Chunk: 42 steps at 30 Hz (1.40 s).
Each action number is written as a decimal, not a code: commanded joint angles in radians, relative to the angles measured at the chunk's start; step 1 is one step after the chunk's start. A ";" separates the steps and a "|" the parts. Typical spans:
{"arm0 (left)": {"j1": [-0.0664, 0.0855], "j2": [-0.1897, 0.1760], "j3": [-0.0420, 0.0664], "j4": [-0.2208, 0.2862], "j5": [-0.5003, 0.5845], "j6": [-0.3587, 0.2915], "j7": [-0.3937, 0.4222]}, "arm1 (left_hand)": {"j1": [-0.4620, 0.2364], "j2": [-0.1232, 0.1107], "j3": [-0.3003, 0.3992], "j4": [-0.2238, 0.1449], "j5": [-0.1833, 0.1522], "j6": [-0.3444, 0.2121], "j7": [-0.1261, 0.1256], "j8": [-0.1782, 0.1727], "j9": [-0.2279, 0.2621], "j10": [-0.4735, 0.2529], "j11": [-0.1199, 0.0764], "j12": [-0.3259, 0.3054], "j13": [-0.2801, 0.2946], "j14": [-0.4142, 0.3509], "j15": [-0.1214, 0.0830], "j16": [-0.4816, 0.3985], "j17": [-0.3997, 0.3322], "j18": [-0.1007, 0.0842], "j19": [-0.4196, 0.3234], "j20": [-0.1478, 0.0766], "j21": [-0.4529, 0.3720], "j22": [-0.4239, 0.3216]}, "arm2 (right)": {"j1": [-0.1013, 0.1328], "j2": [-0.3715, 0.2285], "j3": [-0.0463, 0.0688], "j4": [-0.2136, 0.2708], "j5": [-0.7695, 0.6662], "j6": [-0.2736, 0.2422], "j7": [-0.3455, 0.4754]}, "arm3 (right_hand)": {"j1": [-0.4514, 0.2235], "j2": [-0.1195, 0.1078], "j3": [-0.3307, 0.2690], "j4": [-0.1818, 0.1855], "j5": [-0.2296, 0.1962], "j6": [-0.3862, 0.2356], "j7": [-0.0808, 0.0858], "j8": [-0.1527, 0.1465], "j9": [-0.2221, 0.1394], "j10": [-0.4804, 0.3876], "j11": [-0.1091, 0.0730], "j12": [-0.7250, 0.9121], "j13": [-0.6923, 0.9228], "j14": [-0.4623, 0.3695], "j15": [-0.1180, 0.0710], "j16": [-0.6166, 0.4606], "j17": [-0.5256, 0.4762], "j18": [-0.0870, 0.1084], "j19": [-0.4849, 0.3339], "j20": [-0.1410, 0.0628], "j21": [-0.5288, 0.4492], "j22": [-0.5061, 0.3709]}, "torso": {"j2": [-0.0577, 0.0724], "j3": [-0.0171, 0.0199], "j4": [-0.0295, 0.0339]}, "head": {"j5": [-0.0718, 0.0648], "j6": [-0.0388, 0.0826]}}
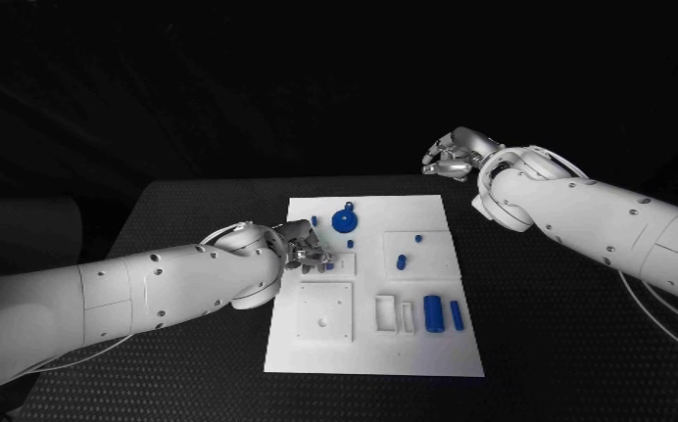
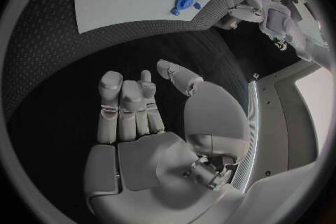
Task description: Assemble the parts on the task board
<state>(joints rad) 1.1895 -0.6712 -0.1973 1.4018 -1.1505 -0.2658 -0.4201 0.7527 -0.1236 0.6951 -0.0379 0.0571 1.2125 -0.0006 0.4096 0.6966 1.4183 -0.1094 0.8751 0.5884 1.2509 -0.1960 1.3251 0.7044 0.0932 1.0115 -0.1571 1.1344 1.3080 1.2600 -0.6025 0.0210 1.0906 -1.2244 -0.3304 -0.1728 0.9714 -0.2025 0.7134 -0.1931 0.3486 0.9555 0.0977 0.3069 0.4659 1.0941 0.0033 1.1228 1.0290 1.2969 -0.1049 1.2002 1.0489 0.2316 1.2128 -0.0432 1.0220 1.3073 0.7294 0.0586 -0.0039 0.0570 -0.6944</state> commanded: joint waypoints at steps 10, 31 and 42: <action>0.000 0.002 0.001 0.005 0.030 0.007 0.025 | 0.010 -0.009 -0.006 -0.007 -0.004 -0.005 0.002 -0.008 -0.003 -0.004 0.006 0.005 -0.004 -0.004 -0.003 0.003 -0.003 0.009 -0.001 -0.090 -0.008 0.006 | -0.001 0.001 0.000 0.000 0.000 0.014 0.005 | -0.010 0.000 -0.003 0.004 0.006 0.010 0.019 -0.006 0.001 -0.007 0.001 0.004 -0.002 -0.002 0.001 -0.007 0.001 0.030 -0.001 -0.004 -0.005 0.015 | 0.000 0.0010 -0.0011 | 0.001 -0.001; 0.011 -0.041 0.066 0.044 0.047 0.041 0.005 | -0.096 -0.169 -0.140 0.110 -0.004 -0.012 0.001 -0.014 0.005 -0.011 0.004 0.006 -0.011 -0.015 -0.008 0.005 -0.010 0.018 -0.011 -0.095 -0.019 0.000 | -0.004 -0.002 0.000 -0.005 0.001 0.012 0.005 | -0.011 0.000 -0.004 0.004 0.006 0.010 0.019 -0.006 0.002 -0.007 0.001 0.004 -0.002 -0.002 0.001 -0.007 0.001 0.030 0.000 -0.004 -0.005 0.015 | -0.001 -0.0001 0.0009 | -0.003 0.003; 0.108 -0.030 0.072 -0.016 0.116 0.270 -0.048 | -0.028 -0.045 -0.206 0.085 0.126 -0.081 0.027 -0.051 -0.004 -0.057 0.032 -0.039 -0.034 -0.062 0.015 -0.037 -0.029 0.003 -0.056 -0.078 -0.045 -0.005 | -0.004 0.002 0.000 -0.016 0.005 0.013 0.006 | -0.011 0.000 -0.004 0.004 0.006 0.010 0.019 -0.007 0.001 -0.006 0.001 0.004 -0.002 -0.002 0.001 -0.007 0.001 0.030 0.000 -0.004 -0.005 0.015 | 0.000 0.0010 -0.0014 | 0.002 0.015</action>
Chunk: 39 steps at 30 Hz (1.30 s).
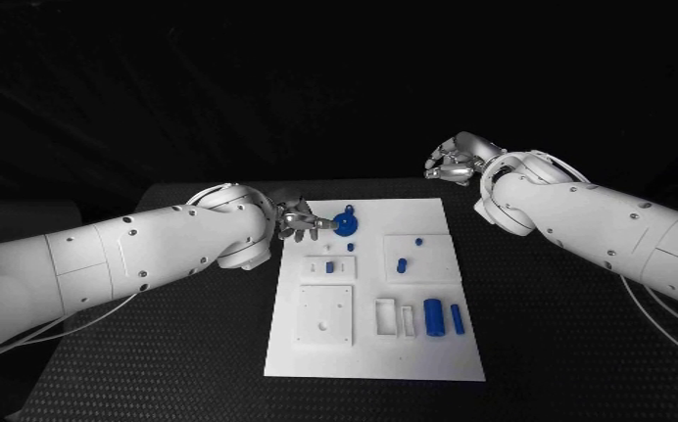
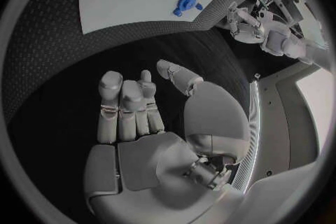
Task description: Assemble the parts on the task board
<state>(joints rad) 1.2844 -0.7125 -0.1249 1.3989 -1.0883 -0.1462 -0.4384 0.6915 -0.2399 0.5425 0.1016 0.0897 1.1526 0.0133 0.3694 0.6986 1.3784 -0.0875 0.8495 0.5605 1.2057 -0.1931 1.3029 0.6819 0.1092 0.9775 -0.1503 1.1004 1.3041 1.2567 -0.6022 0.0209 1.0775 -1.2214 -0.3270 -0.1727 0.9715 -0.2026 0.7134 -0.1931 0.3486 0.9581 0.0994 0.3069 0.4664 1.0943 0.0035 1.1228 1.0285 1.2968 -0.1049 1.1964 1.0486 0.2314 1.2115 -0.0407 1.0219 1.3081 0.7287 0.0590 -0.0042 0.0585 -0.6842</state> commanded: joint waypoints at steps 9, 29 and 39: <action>0.023 0.034 0.000 -0.032 0.067 0.242 -0.052 | 0.087 0.159 -0.091 -0.179 0.177 -0.102 0.043 -0.063 -0.044 -0.071 0.033 -0.058 -0.028 -0.056 0.035 -0.064 -0.034 -0.023 -0.056 -0.077 -0.054 -0.017 | -0.001 0.003 0.000 -0.004 0.005 0.012 0.006 | -0.011 0.000 -0.004 0.003 0.007 0.006 0.017 -0.007 0.001 -0.007 0.000 0.004 -0.002 -0.001 0.001 -0.003 0.002 0.030 0.001 -0.007 -0.005 0.014 | 0.003 0.0013 -0.0049 | 0.003 0.005; -0.007 0.010 -0.050 0.003 0.072 0.079 0.007 | 0.121 0.123 -0.061 -0.175 -0.020 -0.133 0.051 -0.082 -0.079 -0.075 0.039 -0.065 -0.036 -0.057 0.040 -0.067 -0.050 -0.026 -0.049 -0.083 -0.075 -0.022 | -0.003 -0.001 0.000 0.000 0.005 0.014 0.005 | -0.011 0.001 -0.003 0.003 0.008 0.004 0.018 -0.008 0.000 -0.006 0.001 0.005 -0.002 -0.001 0.001 -0.003 0.002 0.030 0.001 -0.007 -0.005 0.014 | 0.002 0.0002 -0.0023 | 0.004 0.004; -0.033 0.030 -0.057 -0.009 0.069 0.054 0.020 | 0.113 0.084 -0.070 -0.142 -0.034 -0.157 0.061 -0.092 -0.091 -0.077 0.048 -0.067 -0.040 -0.056 0.049 -0.067 -0.055 -0.033 -0.048 -0.080 -0.083 -0.023 | -0.004 0.000 0.000 0.001 0.005 0.014 0.005 | -0.011 0.002 -0.003 0.003 0.009 0.004 0.018 -0.008 0.000 -0.006 0.001 0.005 -0.002 -0.001 0.001 -0.003 0.002 0.030 0.002 -0.007 -0.005 0.014 | 0.003 0.0010 -0.0035 | 0.001 0.002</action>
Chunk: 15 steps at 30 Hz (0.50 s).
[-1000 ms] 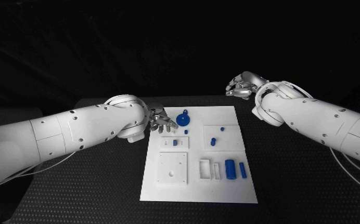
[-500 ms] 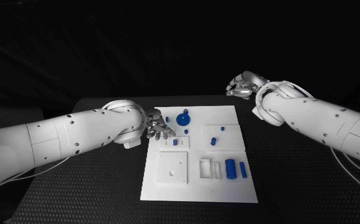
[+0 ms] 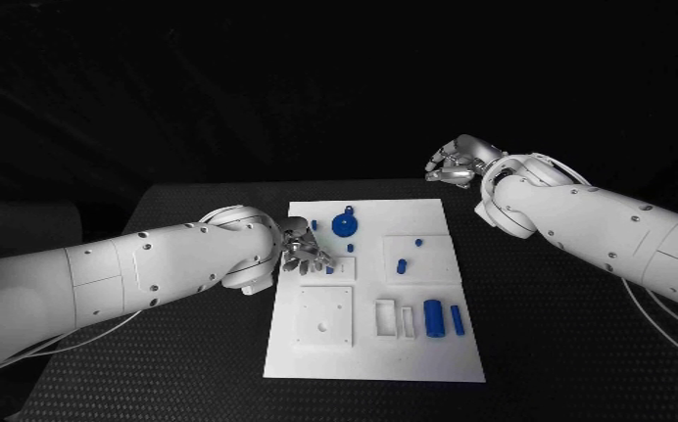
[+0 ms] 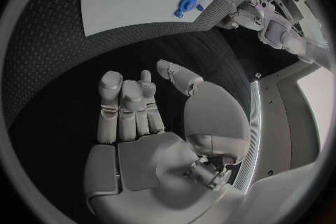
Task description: Assemble the parts on the task board
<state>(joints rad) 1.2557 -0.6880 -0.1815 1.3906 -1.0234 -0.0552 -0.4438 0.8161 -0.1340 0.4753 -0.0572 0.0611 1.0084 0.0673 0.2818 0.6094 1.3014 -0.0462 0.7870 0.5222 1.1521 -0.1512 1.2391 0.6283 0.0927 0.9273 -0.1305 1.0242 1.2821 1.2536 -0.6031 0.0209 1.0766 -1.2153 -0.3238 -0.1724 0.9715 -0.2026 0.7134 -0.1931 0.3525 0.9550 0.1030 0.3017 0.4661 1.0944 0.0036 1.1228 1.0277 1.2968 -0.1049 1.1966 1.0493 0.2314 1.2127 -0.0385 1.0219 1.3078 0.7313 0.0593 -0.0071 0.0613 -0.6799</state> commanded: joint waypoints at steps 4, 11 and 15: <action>-0.006 0.015 0.000 -0.010 -0.016 -0.027 0.022 | -0.018 -0.035 0.002 0.042 -0.008 -0.016 0.007 -0.006 -0.005 0.001 0.007 -0.005 -0.002 -0.002 0.007 -0.003 -0.002 -0.014 0.004 -0.103 -0.009 0.000 | -0.001 0.000 0.000 0.002 -0.001 0.011 0.005 | -0.011 0.002 -0.003 0.003 0.005 0.007 0.014 -0.003 0.001 -0.006 0.001 0.005 -0.002 -0.001 0.001 -0.004 0.001 0.030 0.000 -0.009 -0.005 0.014 | 0.001 -0.0003 -0.0005 | -0.003 -0.004; -0.011 0.022 -0.002 -0.018 -0.022 -0.009 0.015 | -0.014 -0.033 0.004 0.046 -0.008 -0.016 0.007 -0.005 -0.005 0.001 0.007 -0.004 -0.001 -0.001 0.007 -0.002 -0.002 -0.014 0.005 -0.103 -0.008 0.000 | -0.001 0.001 0.000 0.001 -0.001 0.011 0.005 | -0.011 0.002 -0.003 0.003 0.005 0.007 0.014 -0.003 0.001 -0.006 0.001 0.005 -0.002 -0.001 0.002 -0.004 0.001 0.030 0.000 -0.009 -0.005 0.014 | 0.000 -0.0005 0.0002 | -0.006 -0.008; -0.013 0.027 -0.002 -0.023 -0.030 -0.008 0.013 | -0.017 -0.034 0.002 0.055 -0.008 -0.012 0.006 -0.003 -0.005 0.002 0.006 -0.003 -0.001 0.000 0.006 0.000 -0.002 -0.014 0.006 -0.103 -0.008 0.001 | -0.001 0.002 0.000 0.001 -0.001 0.011 0.006 | -0.011 0.002 -0.003 0.003 0.006 0.007 0.014 -0.003 0.001 -0.006 0.001 0.005 -0.002 -0.001 0.002 -0.004 0.001 0.030 0.000 -0.009 -0.005 0.014 | 0.000 -0.0006 0.0012 | -0.007 -0.008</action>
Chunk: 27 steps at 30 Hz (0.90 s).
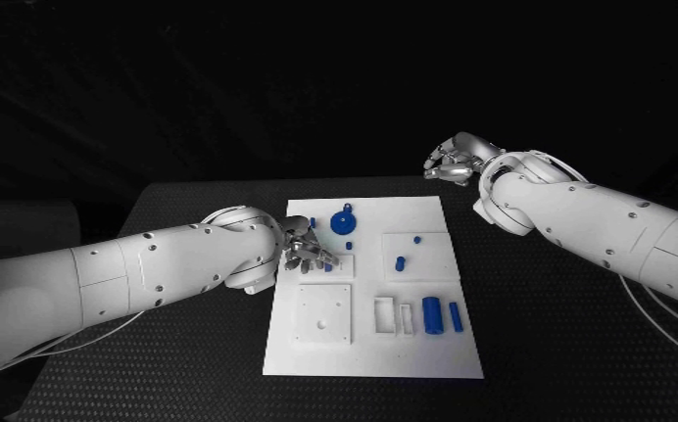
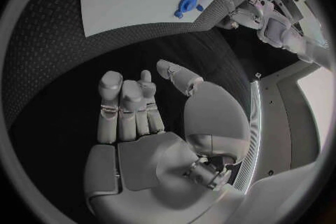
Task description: Assemble the parts on the task board
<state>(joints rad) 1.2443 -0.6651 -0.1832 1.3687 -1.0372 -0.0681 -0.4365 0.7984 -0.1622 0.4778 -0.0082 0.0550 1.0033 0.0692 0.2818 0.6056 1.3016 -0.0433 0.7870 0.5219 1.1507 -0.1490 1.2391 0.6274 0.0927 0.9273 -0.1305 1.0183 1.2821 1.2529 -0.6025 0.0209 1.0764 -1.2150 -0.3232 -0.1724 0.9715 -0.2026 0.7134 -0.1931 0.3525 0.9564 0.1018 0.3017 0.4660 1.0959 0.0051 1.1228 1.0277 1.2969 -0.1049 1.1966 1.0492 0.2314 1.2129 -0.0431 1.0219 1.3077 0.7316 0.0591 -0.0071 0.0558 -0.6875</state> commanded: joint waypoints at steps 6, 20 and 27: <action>-0.002 0.006 0.000 -0.009 -0.024 0.017 0.001 | 0.003 -0.003 -0.002 0.015 -0.002 -0.002 0.002 0.002 0.000 0.005 0.001 0.000 0.001 0.004 0.002 0.004 0.000 -0.013 0.008 -0.104 0.000 0.003 | 0.000 0.002 0.000 0.002 -0.001 0.011 0.006 | -0.012 0.002 -0.004 0.003 0.006 0.006 0.015 -0.003 0.001 -0.008 -0.001 0.005 -0.002 -0.001 0.002 -0.004 0.001 0.030 0.000 -0.004 -0.005 0.014 | -0.001 -0.0003 0.0009 | -0.001 -0.002; -0.014 0.027 0.000 -0.031 -0.030 0.019 0.000 | 0.041 0.044 -0.020 0.009 0.003 0.008 -0.003 0.013 0.001 0.011 -0.004 0.010 0.005 0.010 -0.003 0.016 0.003 -0.011 0.014 -0.108 0.009 0.014 | -0.001 0.001 0.000 0.007 -0.001 0.011 0.007 | -0.012 0.002 -0.004 0.003 0.006 0.006 0.015 -0.003 0.001 -0.008 0.000 0.005 -0.002 -0.001 0.002 -0.004 0.002 0.030 0.001 -0.004 -0.005 0.014 | -0.001 0.0008 0.0002 | -0.002 -0.005; -0.018 0.033 0.000 -0.038 -0.031 0.023 -0.001 | 0.065 0.063 -0.038 -0.012 0.006 0.016 -0.006 0.020 0.001 0.015 -0.006 0.014 0.007 0.013 -0.006 0.021 0.003 -0.012 0.016 -0.109 0.012 0.019 | -0.001 0.001 0.000 0.007 -0.001 0.011 0.007 | -0.012 0.003 -0.004 0.003 0.006 0.006 0.015 -0.003 0.001 -0.008 0.000 0.005 -0.002 -0.001 0.002 -0.004 0.002 0.030 0.001 -0.004 -0.005 0.014 | -0.001 0.0015 0.0002 | -0.003 -0.006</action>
<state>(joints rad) 1.2275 -0.6356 -0.1833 1.3311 -1.0616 -0.0595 -0.4394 0.8581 -0.1026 0.4426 -0.0172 0.0550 1.0142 0.0628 0.2955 0.6061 1.3091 -0.0507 0.7968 0.5272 1.1601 -0.1514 1.2554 0.6288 0.0930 0.9348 -0.1305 1.0259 1.2995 1.2524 -0.6018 0.0209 1.0822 -1.2147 -0.3220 -0.1720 0.9676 -0.1987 0.7134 -0.1931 0.3524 0.9568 0.1015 0.3017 0.4660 1.0959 0.0052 1.1228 1.0270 1.2969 -0.1049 1.1967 1.0491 0.2314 1.2127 -0.0423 1.0219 1.3075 0.7304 0.0601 -0.0067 0.0536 -0.6930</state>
